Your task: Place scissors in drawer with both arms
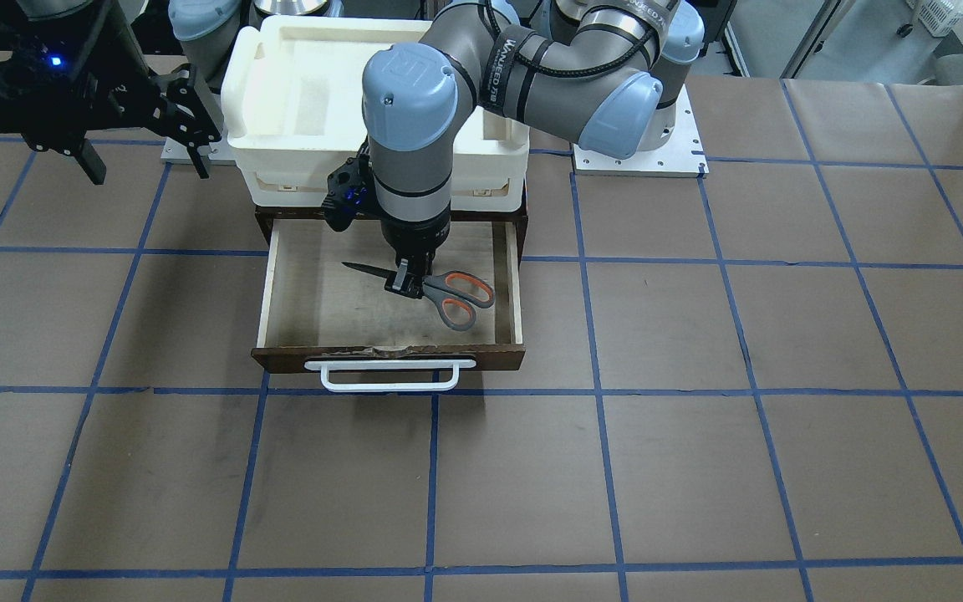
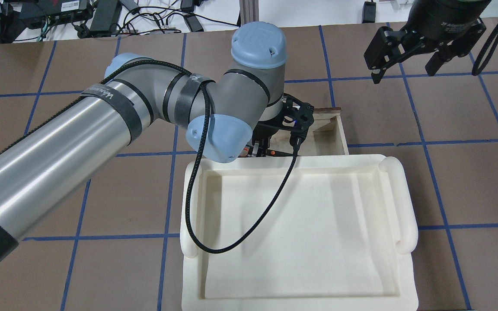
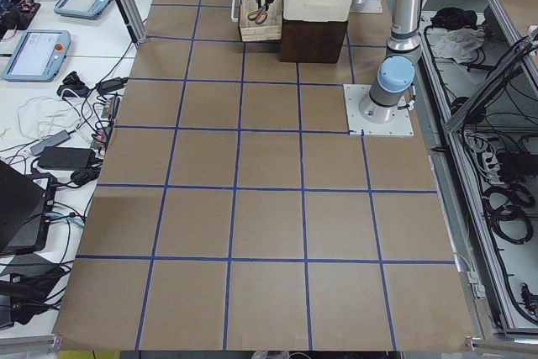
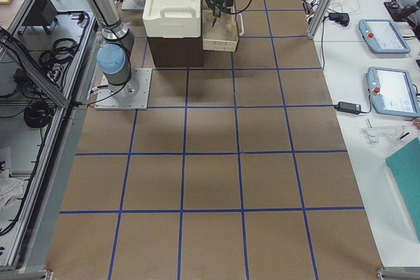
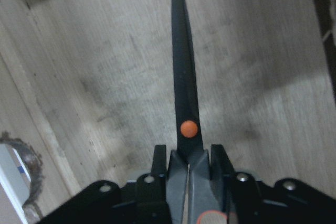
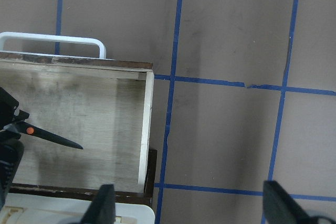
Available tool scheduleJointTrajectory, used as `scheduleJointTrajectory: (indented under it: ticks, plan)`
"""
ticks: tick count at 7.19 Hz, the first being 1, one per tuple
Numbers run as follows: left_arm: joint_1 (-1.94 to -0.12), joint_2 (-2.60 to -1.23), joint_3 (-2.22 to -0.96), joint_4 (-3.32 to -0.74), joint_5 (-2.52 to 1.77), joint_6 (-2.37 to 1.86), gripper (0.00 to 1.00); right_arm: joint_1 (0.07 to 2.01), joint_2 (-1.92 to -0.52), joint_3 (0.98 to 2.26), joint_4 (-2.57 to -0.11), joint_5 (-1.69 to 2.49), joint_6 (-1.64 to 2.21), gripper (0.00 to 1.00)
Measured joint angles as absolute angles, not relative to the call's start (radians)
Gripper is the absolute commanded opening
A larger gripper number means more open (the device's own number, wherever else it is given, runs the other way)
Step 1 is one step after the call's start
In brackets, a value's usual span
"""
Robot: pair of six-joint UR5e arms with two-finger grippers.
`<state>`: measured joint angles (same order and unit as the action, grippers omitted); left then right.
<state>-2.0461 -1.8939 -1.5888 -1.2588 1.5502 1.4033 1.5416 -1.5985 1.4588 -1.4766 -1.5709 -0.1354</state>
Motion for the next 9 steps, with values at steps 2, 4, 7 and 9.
scheduleJointTrajectory:
  ticks: [2,4,7,9]
  plan:
    - [-2.043,-1.882,-1.587,-1.266,1.562,1.319,0.49,1.542,-1.598,1.459,-1.477,-1.571,-0.136,1.00]
    - [-2.036,-1.858,-1.575,-1.265,1.567,1.225,0.50,1.542,-1.598,1.459,-1.477,-1.571,-0.138,1.00]
    - [-1.970,-1.795,-1.547,-1.261,1.577,0.784,0.64,1.542,-1.598,1.460,-1.479,-1.571,-0.142,1.00]
    - [-1.874,-1.747,-1.534,-1.265,1.573,0.440,1.00,1.542,-1.597,1.460,-1.480,-1.572,-0.147,1.00]
